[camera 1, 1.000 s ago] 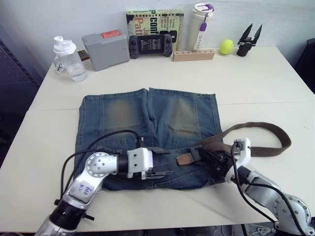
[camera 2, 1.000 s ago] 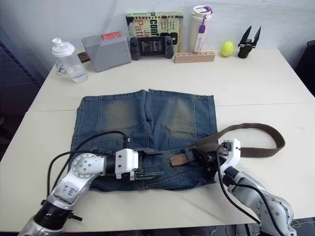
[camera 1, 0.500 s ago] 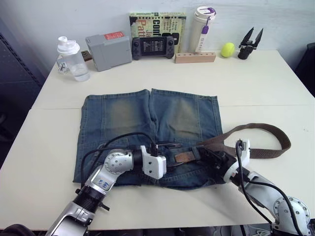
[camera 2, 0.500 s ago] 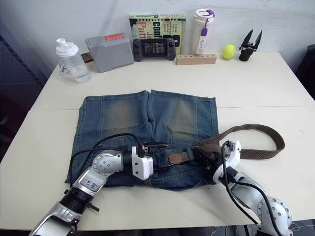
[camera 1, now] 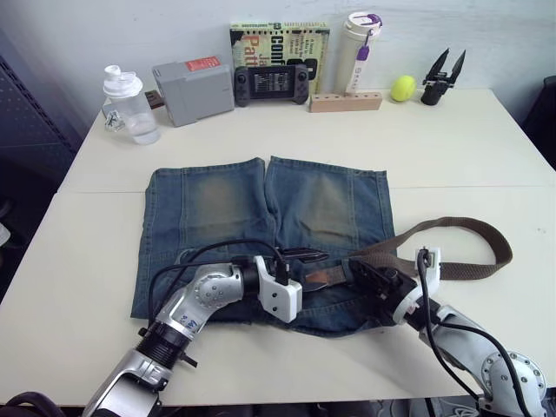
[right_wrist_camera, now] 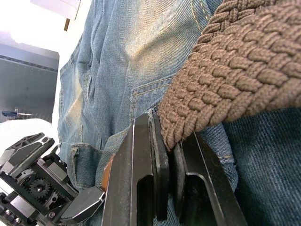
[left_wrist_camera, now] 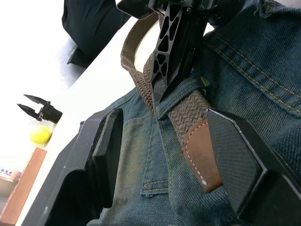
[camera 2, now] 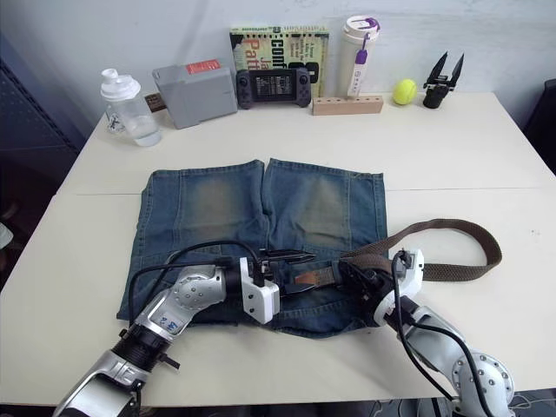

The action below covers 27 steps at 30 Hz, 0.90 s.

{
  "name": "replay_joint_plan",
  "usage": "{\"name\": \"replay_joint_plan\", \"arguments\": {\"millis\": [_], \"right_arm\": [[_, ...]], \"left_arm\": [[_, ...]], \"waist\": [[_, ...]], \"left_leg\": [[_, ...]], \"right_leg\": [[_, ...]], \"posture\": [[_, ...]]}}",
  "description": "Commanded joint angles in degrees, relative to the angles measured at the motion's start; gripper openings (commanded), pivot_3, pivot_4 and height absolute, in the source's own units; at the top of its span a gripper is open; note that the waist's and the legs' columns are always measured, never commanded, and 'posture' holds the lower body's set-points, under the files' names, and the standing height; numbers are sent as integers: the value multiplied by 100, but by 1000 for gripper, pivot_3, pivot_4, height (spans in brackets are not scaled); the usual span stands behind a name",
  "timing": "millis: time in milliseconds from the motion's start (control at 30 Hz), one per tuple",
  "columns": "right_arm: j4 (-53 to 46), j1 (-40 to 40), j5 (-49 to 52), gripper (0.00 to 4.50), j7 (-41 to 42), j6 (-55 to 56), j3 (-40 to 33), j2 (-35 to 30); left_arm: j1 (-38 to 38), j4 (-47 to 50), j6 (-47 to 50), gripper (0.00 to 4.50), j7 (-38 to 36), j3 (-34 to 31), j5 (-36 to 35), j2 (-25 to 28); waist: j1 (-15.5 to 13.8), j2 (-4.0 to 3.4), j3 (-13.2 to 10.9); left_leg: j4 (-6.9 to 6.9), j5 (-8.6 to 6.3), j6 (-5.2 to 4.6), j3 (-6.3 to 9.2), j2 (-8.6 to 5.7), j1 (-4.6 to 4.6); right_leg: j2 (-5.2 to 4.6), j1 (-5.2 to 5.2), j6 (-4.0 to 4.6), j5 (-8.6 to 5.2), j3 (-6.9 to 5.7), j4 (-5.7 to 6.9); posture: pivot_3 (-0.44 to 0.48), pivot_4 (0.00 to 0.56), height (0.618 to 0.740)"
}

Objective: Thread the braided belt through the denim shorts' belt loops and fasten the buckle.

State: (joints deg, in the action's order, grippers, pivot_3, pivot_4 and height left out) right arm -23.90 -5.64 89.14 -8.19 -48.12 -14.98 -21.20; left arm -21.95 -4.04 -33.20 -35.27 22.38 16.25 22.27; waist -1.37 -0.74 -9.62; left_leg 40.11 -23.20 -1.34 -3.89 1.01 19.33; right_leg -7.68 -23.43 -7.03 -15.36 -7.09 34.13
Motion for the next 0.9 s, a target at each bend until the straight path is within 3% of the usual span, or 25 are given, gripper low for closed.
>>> {"name": "replay_joint_plan", "arguments": {"millis": [33,200,400,567,767,900], "right_arm": [[-218,-31,194,0,-15,136,-13,0],[-210,-17,183,0,-91,224,11,-19],[-112,17,107,0,-22,262,31,-36],[-109,69,81,0,18,258,34,-69],[-178,84,137,0,-94,294,32,-84],[-227,54,193,0,-194,331,42,-44]], "left_arm": [[375,989,1486,3095,-588,-164,-1255,24],[438,2129,3417,3095,-996,-508,-2645,138],[80,2418,5253,3095,-1575,-766,-3657,585],[-454,1947,5367,3095,-1810,-483,-3272,678],[-614,1988,5443,3095,-1720,-19,-2882,419],[-645,1815,5007,3095,-1382,307,-2007,424]], "waist": [[8,-1,0],[-6,-1,-2],[3,-2,-2],[-9,-3,-3],[0,-2,-3],[-1,-3,-3]], "left_leg": [[0,0,0,0,2,4],[6,0,0,11,3,12],[6,0,0,12,-9,12],[6,0,1,10,-22,13],[0,0,1,6,-25,14],[1,1,2,4,-24,12]], "right_leg": [[1,-2,0,0,-1,-1],[-1,-3,0,0,-7,-4],[7,-3,1,0,-7,-3],[11,-2,1,-1,-6,-6],[15,-4,1,0,-4,-11],[15,-3,1,0,-3,-9]], "posture": [[0,150,726],[0,150,726],[0,150,726],[0,150,726],[0,150,726],[0,150,726]]}}
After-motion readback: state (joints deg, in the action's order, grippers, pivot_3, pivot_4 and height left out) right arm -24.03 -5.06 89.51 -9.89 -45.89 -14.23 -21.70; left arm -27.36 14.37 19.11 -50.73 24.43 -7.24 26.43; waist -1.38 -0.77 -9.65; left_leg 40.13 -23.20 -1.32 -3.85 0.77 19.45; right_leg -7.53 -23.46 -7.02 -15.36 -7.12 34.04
